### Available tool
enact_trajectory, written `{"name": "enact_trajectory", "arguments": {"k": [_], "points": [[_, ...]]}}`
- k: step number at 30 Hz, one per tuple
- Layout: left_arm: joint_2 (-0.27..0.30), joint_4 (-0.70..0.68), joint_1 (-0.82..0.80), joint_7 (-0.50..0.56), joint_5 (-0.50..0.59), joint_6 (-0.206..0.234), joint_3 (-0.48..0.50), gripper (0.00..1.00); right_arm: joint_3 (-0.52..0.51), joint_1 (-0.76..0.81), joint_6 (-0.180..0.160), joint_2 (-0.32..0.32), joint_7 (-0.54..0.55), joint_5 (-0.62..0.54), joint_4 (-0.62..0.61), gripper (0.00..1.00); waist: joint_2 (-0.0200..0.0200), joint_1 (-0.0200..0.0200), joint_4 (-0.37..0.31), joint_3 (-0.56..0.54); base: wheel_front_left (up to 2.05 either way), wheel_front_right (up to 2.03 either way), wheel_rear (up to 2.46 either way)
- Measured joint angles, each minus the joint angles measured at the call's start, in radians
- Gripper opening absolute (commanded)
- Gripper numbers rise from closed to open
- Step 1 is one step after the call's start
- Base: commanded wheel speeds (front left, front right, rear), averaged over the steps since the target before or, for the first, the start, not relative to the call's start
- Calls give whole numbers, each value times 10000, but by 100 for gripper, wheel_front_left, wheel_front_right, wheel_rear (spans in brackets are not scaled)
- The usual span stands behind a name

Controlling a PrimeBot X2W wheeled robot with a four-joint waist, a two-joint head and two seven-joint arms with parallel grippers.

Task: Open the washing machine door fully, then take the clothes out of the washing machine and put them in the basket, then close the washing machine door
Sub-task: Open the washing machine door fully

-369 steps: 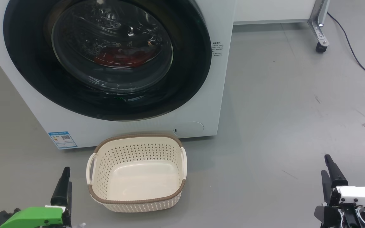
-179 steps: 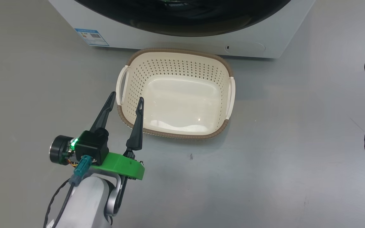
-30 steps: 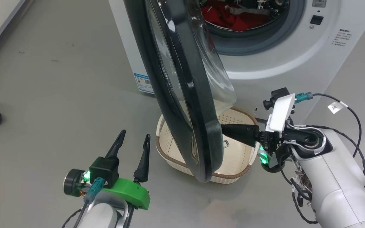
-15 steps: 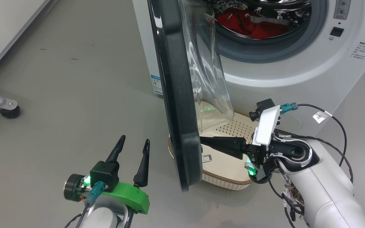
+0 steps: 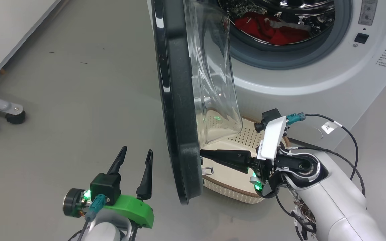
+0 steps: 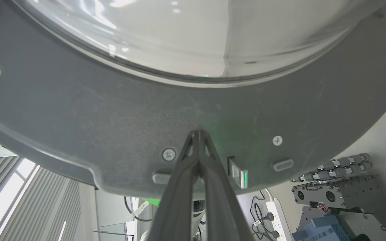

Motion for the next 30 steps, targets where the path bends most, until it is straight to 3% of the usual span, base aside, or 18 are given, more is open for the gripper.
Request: {"name": "enact_trajectory", "arguments": {"k": [8,19,21,22,23,30], "points": [[0,-15,9,0,0,2,73,100,-230,240,0,31,-577,125,-109,0,0,0,-100,28,0,0,0],[2,-33,55,0,-2,2,251,100,-1499,902,0,38,-1753,366,-619,0,0,0,-262,20,0,0,0],[2,-38,80,0,-4,2,314,100,-1954,1141,0,42,-2176,395,-909,43,0,0,-306,18,0,0,0],[2,-38,104,0,-4,2,328,100,-2098,1233,0,48,-2328,395,-1011,85,0,0,-322,17,0,0,0],[2,-38,104,0,-4,2,328,100,-2098,1233,0,48,-2328,395,-1011,100,0,0,-322,17,0,0,0],[2,-36,206,0,-4,4,447,100,-2907,2007,0,10,-3369,140,-1620,100,0,0,-441,7,0,0,0]]}}
